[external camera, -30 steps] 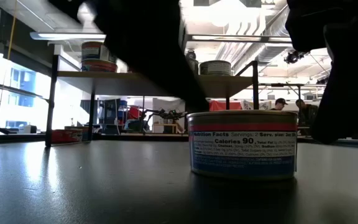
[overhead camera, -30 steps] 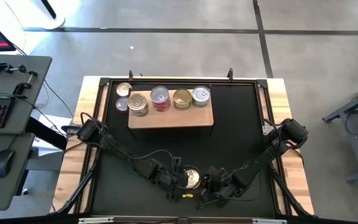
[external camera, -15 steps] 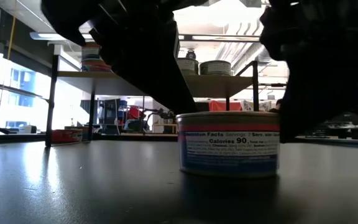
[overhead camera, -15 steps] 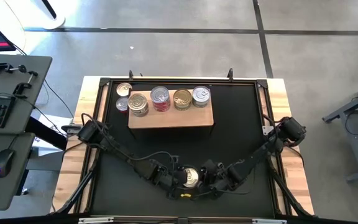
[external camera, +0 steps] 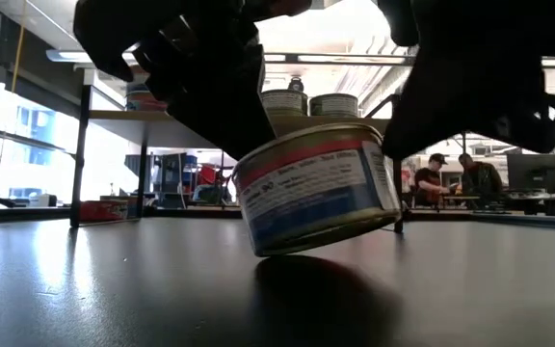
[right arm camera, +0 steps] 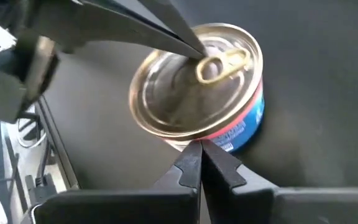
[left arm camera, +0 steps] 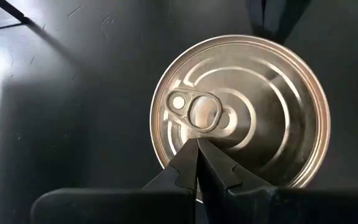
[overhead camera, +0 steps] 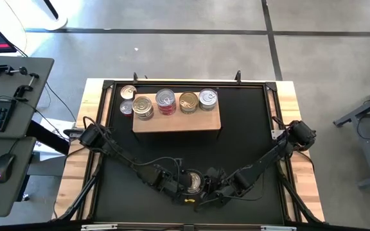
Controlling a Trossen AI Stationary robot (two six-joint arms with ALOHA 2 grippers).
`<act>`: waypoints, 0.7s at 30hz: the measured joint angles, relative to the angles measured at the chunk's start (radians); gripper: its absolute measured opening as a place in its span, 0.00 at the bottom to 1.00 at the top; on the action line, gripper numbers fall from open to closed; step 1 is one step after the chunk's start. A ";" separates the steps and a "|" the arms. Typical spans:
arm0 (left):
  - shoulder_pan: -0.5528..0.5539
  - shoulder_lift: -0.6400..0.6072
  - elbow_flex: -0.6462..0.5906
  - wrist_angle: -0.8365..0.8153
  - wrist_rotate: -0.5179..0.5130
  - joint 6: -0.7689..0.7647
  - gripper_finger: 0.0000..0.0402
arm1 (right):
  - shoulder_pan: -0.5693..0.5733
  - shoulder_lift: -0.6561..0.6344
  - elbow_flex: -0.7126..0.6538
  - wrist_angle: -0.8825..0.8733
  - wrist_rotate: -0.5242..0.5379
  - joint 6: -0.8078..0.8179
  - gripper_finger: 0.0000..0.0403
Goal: Stack canned seafood by type on shelf
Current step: Stack the right blue and red tuna can on top of the blue and red tuna cans on the shelf
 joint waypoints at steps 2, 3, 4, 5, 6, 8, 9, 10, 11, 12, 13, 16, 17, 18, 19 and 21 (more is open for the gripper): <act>-0.005 0.001 0.000 -0.007 -0.007 0.000 0.00 | -0.001 0.000 0.011 -0.003 0.004 -0.026 0.00; -0.007 0.001 -0.001 -0.008 -0.014 0.000 0.00 | -0.002 0.000 0.015 -0.005 0.005 -0.035 0.00; -0.010 0.001 -0.001 -0.010 -0.021 0.000 0.00 | -0.003 0.000 0.019 -0.005 0.007 -0.040 0.00; -0.011 0.001 -0.001 -0.011 -0.023 0.001 0.00 | -0.005 0.000 0.022 -0.007 0.011 -0.041 0.00; -0.012 0.001 -0.001 -0.012 -0.023 0.006 0.00 | -0.007 -0.001 0.022 -0.006 0.013 -0.041 0.00; -0.014 0.001 -0.001 -0.017 -0.023 0.007 0.00 | -0.008 -0.001 0.022 -0.007 0.014 -0.041 0.00; -0.015 0.001 -0.001 -0.019 -0.022 0.007 0.00 | -0.008 -0.001 0.022 -0.007 0.018 -0.041 0.00; -0.015 0.001 -0.001 -0.022 -0.022 0.007 0.00 | -0.008 -0.001 0.022 -0.007 0.023 -0.041 0.00; -0.015 0.001 -0.001 -0.025 -0.022 0.007 0.00 | -0.008 -0.001 0.022 -0.007 0.029 -0.041 0.00; -0.015 0.001 -0.001 -0.027 -0.021 0.007 0.00 | -0.008 -0.001 0.022 -0.006 0.034 -0.041 0.00; -0.015 0.001 -0.001 -0.027 -0.021 0.007 0.00 | -0.008 -0.001 0.022 -0.003 0.038 -0.041 0.00; -0.015 0.001 -0.002 -0.030 -0.025 0.008 0.00 | -0.009 -0.001 0.022 0.009 0.049 -0.051 0.00; -0.015 0.001 -0.002 -0.033 -0.028 0.008 0.00 | -0.009 -0.001 0.022 0.018 0.051 -0.061 0.00; -0.015 0.001 -0.002 -0.036 -0.031 0.008 0.00 | -0.009 -0.001 0.022 0.031 0.055 -0.074 0.00; -0.015 0.001 -0.002 -0.039 -0.031 0.008 0.00 | -0.010 -0.001 0.022 0.043 0.063 -0.085 0.00; -0.015 0.002 -0.003 -0.047 -0.011 0.008 0.00 | -0.011 -0.002 0.023 0.060 0.090 -0.093 0.00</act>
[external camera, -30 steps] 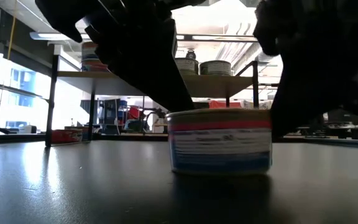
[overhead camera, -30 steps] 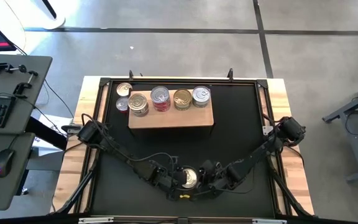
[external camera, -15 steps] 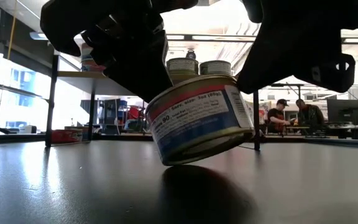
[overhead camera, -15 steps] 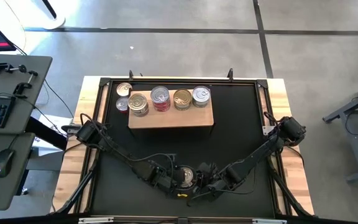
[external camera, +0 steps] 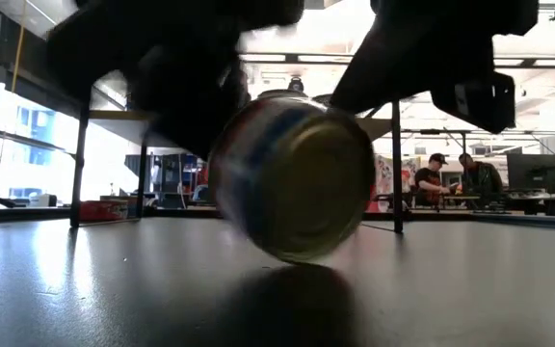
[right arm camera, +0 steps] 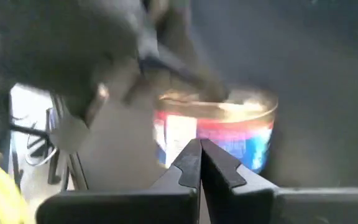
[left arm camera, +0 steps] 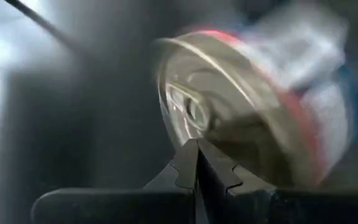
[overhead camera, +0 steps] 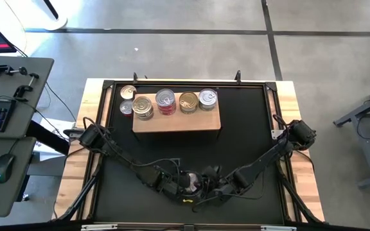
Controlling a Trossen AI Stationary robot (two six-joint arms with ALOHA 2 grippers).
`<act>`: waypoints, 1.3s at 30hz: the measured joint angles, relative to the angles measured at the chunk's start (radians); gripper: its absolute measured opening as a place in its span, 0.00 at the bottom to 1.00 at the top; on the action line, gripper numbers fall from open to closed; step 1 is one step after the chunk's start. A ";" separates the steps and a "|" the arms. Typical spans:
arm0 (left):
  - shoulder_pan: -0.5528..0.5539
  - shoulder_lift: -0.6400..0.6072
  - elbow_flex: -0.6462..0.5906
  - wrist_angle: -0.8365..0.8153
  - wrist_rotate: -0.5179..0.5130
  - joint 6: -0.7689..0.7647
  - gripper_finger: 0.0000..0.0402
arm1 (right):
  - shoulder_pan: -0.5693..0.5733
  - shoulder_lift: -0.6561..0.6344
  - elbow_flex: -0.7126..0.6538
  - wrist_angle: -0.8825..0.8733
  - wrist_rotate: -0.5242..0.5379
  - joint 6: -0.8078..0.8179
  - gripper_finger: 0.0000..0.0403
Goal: Stack canned seafood by type on shelf
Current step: Stack the right blue and red tuna can on top of the blue and red tuna cans on the shelf
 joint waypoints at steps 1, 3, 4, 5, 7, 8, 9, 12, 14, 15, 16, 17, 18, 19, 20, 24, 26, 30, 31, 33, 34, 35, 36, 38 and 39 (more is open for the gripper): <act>0.000 0.008 -0.003 -0.009 0.025 0.001 0.00 | 0.000 0.000 0.000 -0.002 0.003 0.000 0.00; -0.004 0.019 -0.010 -0.036 0.028 0.002 0.00 | -0.003 0.000 0.000 -0.008 0.013 -0.001 0.00; -0.004 0.010 -0.006 -0.036 0.037 0.003 0.00 | -0.006 0.000 0.000 -0.006 0.019 -0.003 0.00; -0.004 0.004 -0.002 -0.038 0.025 0.002 0.00 | -0.008 0.000 0.000 -0.001 0.020 -0.012 0.00; -0.002 0.005 -0.001 -0.050 0.015 0.002 0.00 | -0.017 0.000 0.000 0.005 0.015 -0.031 0.00; 0.000 0.010 -0.004 -0.067 0.015 0.002 0.00 | -0.020 0.000 0.000 0.004 0.005 -0.043 0.00; 0.000 0.011 -0.006 -0.080 0.012 0.002 0.00 | -0.025 0.000 0.000 0.004 -0.001 -0.055 0.00; 0.001 -0.003 -0.002 -0.120 0.006 0.002 0.00 | -0.033 -0.002 0.000 0.007 -0.003 -0.089 0.00; 0.002 -0.016 -0.002 -0.189 -0.008 0.000 0.00 | -0.040 -0.010 -0.001 -0.010 -0.008 -0.113 0.00; 0.003 -0.023 -0.002 -0.223 -0.019 0.000 0.00 | -0.041 -0.021 -0.001 -0.025 -0.009 -0.124 0.00; 0.003 -0.029 -0.002 -0.259 -0.033 -0.005 0.00 | -0.042 -0.032 -0.002 -0.046 -0.009 -0.129 0.00; 0.004 -0.042 -0.002 -0.298 -0.045 -0.013 0.00 | -0.044 -0.046 -0.002 -0.064 -0.009 -0.130 0.00; 0.004 -0.058 -0.002 -0.337 -0.058 -0.026 0.00 | -0.044 -0.061 -0.002 -0.080 -0.011 -0.131 0.00; 0.002 -0.073 -0.002 -0.369 -0.068 -0.043 0.00 | -0.041 -0.079 -0.002 -0.096 -0.021 -0.131 0.00; -0.001 -0.089 -0.003 -0.398 -0.080 -0.064 0.00 | -0.034 -0.096 -0.002 -0.103 -0.027 -0.131 0.00; -0.035 -0.183 -0.073 -0.367 -0.098 -0.130 0.00 | 0.020 -0.140 -0.002 -0.063 -0.048 -0.115 0.00; -0.058 -0.245 -0.127 -0.301 -0.096 -0.153 0.00 | 0.046 -0.141 -0.002 0.011 -0.073 -0.112 0.00; -0.103 -0.367 -0.236 -0.185 -0.078 -0.208 0.00 | 0.075 -0.122 0.004 0.192 -0.175 -0.111 0.06; -0.110 -0.396 -0.256 -0.167 -0.070 -0.224 0.00 | 0.073 -0.117 0.022 0.194 -0.199 -0.119 0.09; -0.125 -0.445 -0.286 -0.155 -0.068 -0.258 0.00 | 0.061 -0.113 0.080 0.140 -0.247 -0.159 0.16; -0.129 -0.464 -0.297 -0.154 -0.068 -0.272 0.00 | 0.050 -0.111 0.119 0.094 -0.261 -0.190 0.20; -0.133 -0.483 -0.311 -0.153 -0.067 -0.282 0.00 | 0.043 -0.111 0.161 0.039 -0.269 -0.230 0.23; -0.136 -0.498 -0.320 -0.157 -0.067 -0.288 0.00 | 0.036 -0.111 0.203 -0.027 -0.271 -0.274 0.27; -0.137 -0.523 -0.332 -0.157 -0.059 -0.288 0.00 | 0.016 -0.099 0.290 -0.161 -0.272 -0.339 0.35; -0.136 -0.532 -0.338 -0.159 -0.049 -0.286 0.00 | 0.007 -0.088 0.335 -0.230 -0.272 -0.359 0.38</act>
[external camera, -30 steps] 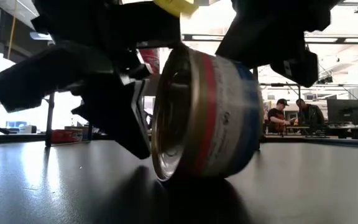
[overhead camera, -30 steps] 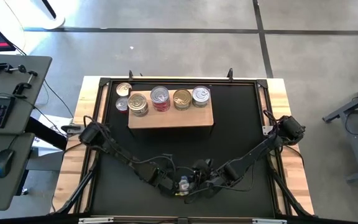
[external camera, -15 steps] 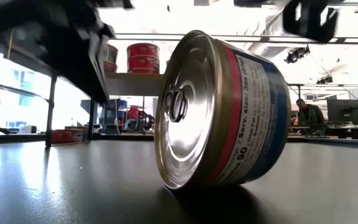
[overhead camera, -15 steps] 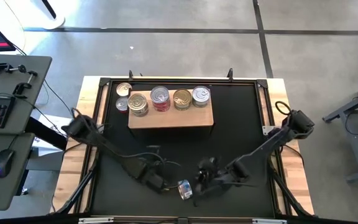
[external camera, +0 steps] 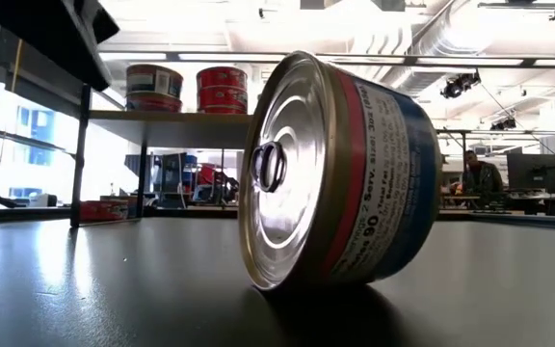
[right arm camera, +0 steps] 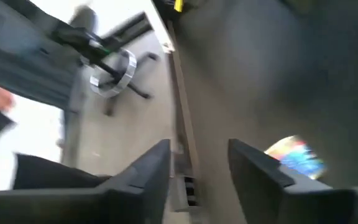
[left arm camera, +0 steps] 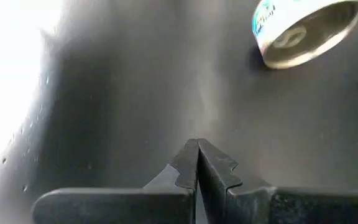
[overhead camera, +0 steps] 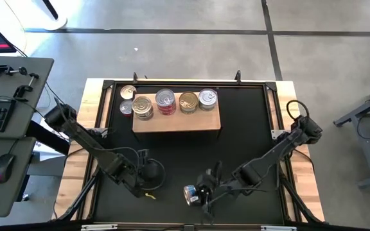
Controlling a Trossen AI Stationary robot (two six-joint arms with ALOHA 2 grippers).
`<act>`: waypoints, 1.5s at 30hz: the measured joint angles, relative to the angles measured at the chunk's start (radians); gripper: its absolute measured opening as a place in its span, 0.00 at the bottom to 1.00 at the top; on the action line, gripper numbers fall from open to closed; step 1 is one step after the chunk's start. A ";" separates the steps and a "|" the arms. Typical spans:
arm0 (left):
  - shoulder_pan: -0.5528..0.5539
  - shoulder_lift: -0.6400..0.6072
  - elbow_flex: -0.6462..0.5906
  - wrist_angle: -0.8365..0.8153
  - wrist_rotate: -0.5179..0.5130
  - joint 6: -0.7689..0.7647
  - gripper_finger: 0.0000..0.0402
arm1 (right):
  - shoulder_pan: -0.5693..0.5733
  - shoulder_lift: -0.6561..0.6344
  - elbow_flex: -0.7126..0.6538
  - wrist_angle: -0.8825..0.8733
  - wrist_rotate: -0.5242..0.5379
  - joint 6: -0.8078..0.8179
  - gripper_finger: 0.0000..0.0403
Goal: Stack canned seafood by type on shelf
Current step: Stack the right blue and red tuna can on top of the blue and red tuna cans on the shelf
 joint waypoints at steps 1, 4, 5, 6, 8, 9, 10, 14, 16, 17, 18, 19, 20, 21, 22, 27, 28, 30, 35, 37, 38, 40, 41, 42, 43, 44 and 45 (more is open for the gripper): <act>0.004 -0.004 -0.004 -0.007 0.013 0.009 0.00 | -0.007 0.010 0.043 -0.069 0.000 -0.021 0.41; 0.014 -0.002 -0.003 -0.007 0.061 0.069 0.00 | -0.028 0.056 0.156 -0.192 -0.015 -0.055 0.49; 0.018 -0.001 -0.004 -0.010 0.077 0.091 0.00 | -0.033 0.071 0.186 -0.210 -0.024 -0.052 0.51; 0.023 0.002 -0.003 -0.008 0.090 0.110 0.00 | -0.042 0.085 0.211 -0.231 -0.052 -0.052 0.53; 0.029 0.005 -0.003 -0.012 0.110 0.135 0.00 | -0.062 0.112 0.254 -0.253 -0.122 -0.042 0.55; 0.033 0.006 -0.004 -0.017 0.116 0.142 0.00 | -0.071 0.127 0.275 -0.274 -0.147 -0.003 0.56; 0.036 0.005 -0.004 -0.014 0.115 0.152 0.00 | -0.080 0.143 0.291 -0.303 -0.156 0.051 0.56; 0.047 0.005 -0.003 -0.008 0.114 0.189 0.00 | -0.114 0.220 0.358 -0.434 -0.161 0.222 0.56; 0.048 0.004 -0.003 -0.003 0.114 0.209 0.00 | -0.126 0.256 0.393 -0.497 -0.152 0.288 0.56; 0.048 0.004 -0.003 -0.003 0.114 0.221 0.00 | -0.130 0.272 0.409 -0.518 -0.145 0.326 0.56; 0.048 0.005 -0.003 -0.003 0.114 0.236 0.00 | -0.133 0.284 0.421 -0.540 -0.137 0.367 0.56; 0.048 0.005 -0.003 -0.003 0.115 0.251 0.00 | -0.135 0.298 0.429 -0.552 -0.127 0.413 0.56; 0.048 0.004 -0.003 -0.003 0.116 0.266 0.00 | -0.136 0.311 0.433 -0.561 -0.123 0.457 0.56; 0.048 0.004 -0.003 -0.003 0.119 0.277 0.00 | -0.137 0.324 0.435 -0.569 -0.119 0.503 0.56; 0.048 0.005 -0.003 -0.003 0.121 0.288 0.00 | -0.141 0.337 0.435 -0.571 -0.114 0.541 0.56; 0.048 0.004 -0.003 -0.005 0.123 0.305 0.00 | -0.155 0.379 0.437 -0.581 -0.102 0.646 0.56; 0.048 0.004 -0.003 -0.005 0.123 0.305 0.00 | -0.157 0.385 0.437 -0.582 -0.102 0.653 0.56; 0.048 0.004 -0.003 -0.006 0.123 0.305 0.00 | -0.158 0.400 0.437 -0.589 -0.103 0.656 0.56; 0.045 0.001 -0.003 -0.011 0.131 0.305 0.00 | -0.169 0.402 0.436 -0.642 -0.104 0.663 0.56; 0.045 0.001 -0.003 -0.014 0.153 0.300 0.00 | -0.172 0.404 0.435 -0.665 -0.104 0.667 0.56; 0.045 0.001 -0.003 -0.015 0.165 0.293 0.00 | -0.176 0.408 0.435 -0.661 -0.104 0.667 0.56; 0.045 0.001 -0.003 -0.022 0.178 0.280 0.00 | -0.178 0.410 0.435 -0.657 -0.106 0.666 0.56; 0.045 0.001 -0.003 -0.024 0.180 0.271 0.00 | -0.178 0.410 0.435 -0.652 -0.108 0.665 0.56; 0.045 0.001 -0.003 -0.026 0.180 0.263 0.00 | -0.181 0.411 0.435 -0.643 -0.109 0.662 0.56; 0.045 0.001 -0.003 -0.026 0.180 0.256 0.00 | -0.182 0.411 0.435 -0.638 -0.107 0.656 0.56; 0.045 0.001 -0.003 -0.026 0.180 0.249 0.00 | -0.182 0.411 0.435 -0.638 -0.100 0.656 0.56; 0.045 0.001 -0.003 -0.027 0.180 0.242 0.00 | -0.183 0.411 0.435 -0.639 -0.092 0.656 0.56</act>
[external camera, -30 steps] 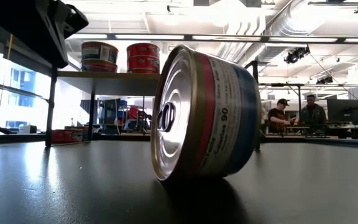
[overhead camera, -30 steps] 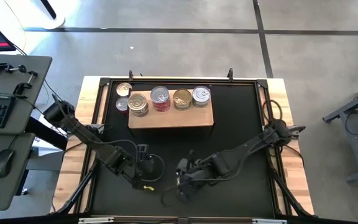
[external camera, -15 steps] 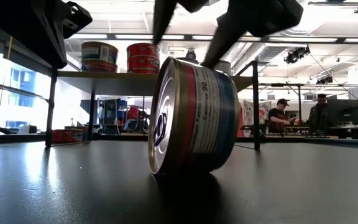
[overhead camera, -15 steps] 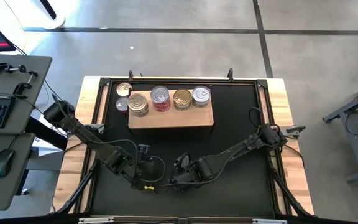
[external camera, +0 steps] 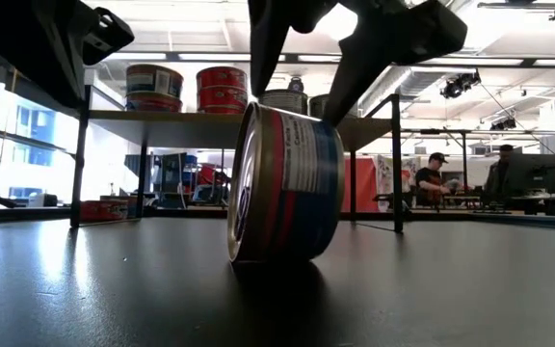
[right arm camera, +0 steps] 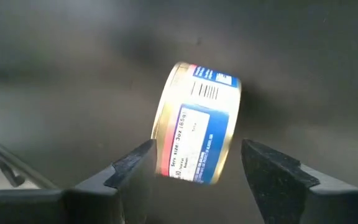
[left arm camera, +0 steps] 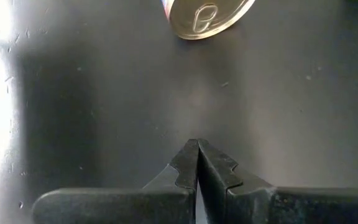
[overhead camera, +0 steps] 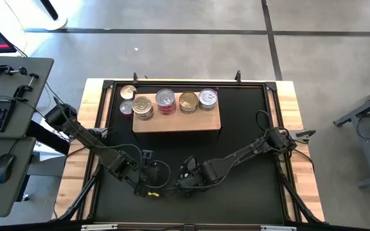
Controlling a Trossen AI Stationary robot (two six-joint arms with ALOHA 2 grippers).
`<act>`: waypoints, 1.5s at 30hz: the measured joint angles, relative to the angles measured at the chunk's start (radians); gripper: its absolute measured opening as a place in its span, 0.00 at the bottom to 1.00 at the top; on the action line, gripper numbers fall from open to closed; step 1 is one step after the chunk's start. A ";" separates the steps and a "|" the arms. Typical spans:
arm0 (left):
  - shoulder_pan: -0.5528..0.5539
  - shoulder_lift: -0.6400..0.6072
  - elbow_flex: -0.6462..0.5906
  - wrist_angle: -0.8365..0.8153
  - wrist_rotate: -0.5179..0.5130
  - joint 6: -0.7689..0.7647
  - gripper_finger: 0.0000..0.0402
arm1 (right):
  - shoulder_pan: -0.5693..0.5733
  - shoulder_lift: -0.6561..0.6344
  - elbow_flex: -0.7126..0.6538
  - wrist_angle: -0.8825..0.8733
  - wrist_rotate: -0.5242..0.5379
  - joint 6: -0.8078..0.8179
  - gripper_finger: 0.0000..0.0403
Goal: Stack canned seafood by type on shelf
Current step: Stack the right blue and red tuna can on top of the blue and red tuna cans on the shelf
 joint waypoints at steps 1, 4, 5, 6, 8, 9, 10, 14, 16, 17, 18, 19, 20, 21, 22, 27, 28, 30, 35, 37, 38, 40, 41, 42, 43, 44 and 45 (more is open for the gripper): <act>0.000 0.000 0.000 0.000 0.000 -0.001 0.00 | -0.001 0.000 0.000 0.000 0.004 0.000 0.56; 0.000 0.000 0.000 0.000 -0.006 -0.002 0.00 | -0.002 0.000 0.000 0.001 0.008 0.000 0.56; 0.000 0.000 0.000 0.000 -0.010 -0.004 0.00 | -0.002 0.000 0.000 0.001 0.009 0.000 0.56; 0.000 0.000 0.000 0.001 -0.012 -0.006 0.00 | -0.001 0.000 0.000 0.001 0.011 0.000 0.56; 0.000 0.000 0.000 0.002 -0.014 -0.009 0.00 | -0.001 0.000 0.000 0.002 0.036 0.000 0.56; 0.002 0.000 0.000 0.009 -0.019 -0.008 0.00 | -0.001 0.000 0.000 0.004 0.051 0.000 0.56; 0.004 0.000 0.000 0.024 -0.028 -0.006 0.00 | 0.000 0.000 0.000 0.004 0.057 0.000 0.56; 0.023 0.000 0.001 0.103 -0.035 0.036 0.00 | -0.011 0.000 0.000 0.003 0.068 0.000 0.56; 0.033 0.000 0.001 0.129 -0.035 0.044 0.00 | -0.013 0.000 0.000 0.005 0.080 0.000 0.56; 0.037 0.000 0.001 0.137 -0.035 0.039 0.00 | -0.015 0.000 0.000 0.007 0.079 0.000 0.56; 0.041 0.000 0.001 0.141 -0.035 0.029 0.00 | -0.017 0.000 0.000 0.008 0.075 0.000 0.56; 0.044 0.000 0.001 0.144 -0.035 0.019 0.00 | -0.018 0.000 0.000 0.007 0.070 0.000 0.56; 0.047 0.000 0.001 0.147 -0.035 0.013 0.00 | -0.018 0.000 0.000 0.007 0.064 -0.002 0.56; 0.048 0.000 0.001 0.150 -0.035 0.010 0.00 | -0.017 0.000 0.000 0.007 0.054 -0.018 0.56; 0.049 0.000 0.001 0.153 -0.035 0.011 0.00 | -0.017 0.000 0.000 0.007 0.051 -0.046 0.56; 0.049 0.000 0.001 0.166 -0.060 0.010 0.00 | -0.024 0.000 -0.001 0.023 0.050 -0.188 0.56; 0.049 0.000 0.001 0.167 -0.066 0.011 0.00 | -0.029 0.000 -0.001 0.023 0.049 -0.192 0.56; 0.049 0.000 0.001 0.166 -0.075 0.011 0.00 | -0.037 0.000 -0.001 0.023 0.047 -0.197 0.56; 0.054 0.000 0.001 0.166 -0.091 0.010 0.00 | -0.052 0.000 -0.001 0.024 0.015 -0.222 0.56; 0.060 0.000 0.001 0.166 -0.094 0.011 0.00 | -0.056 0.000 -0.001 0.024 -0.002 -0.232 0.56; 0.063 0.000 0.001 0.166 -0.095 0.011 0.00 | -0.057 0.000 -0.001 0.025 -0.003 -0.236 0.57; 0.072 0.000 0.001 0.166 -0.095 0.010 0.00 | -0.057 0.000 -0.001 0.025 0.000 -0.237 0.58; 0.076 0.000 0.001 0.166 -0.096 0.011 0.00 | -0.057 0.000 -0.001 0.025 0.000 -0.237 0.60; 0.081 0.000 0.001 0.166 -0.096 0.011 0.00 | -0.057 0.000 -0.001 0.025 0.001 -0.241 0.61; 0.084 0.000 0.001 0.166 -0.096 0.011 0.00 | -0.057 0.000 -0.001 0.025 0.002 -0.243 0.64; 0.088 0.000 0.001 0.166 -0.096 0.011 0.00 | -0.057 0.000 -0.001 0.025 0.004 -0.244 0.66; 0.092 0.000 0.001 0.166 -0.095 0.011 0.00 | -0.057 0.000 -0.001 0.025 0.008 -0.244 0.70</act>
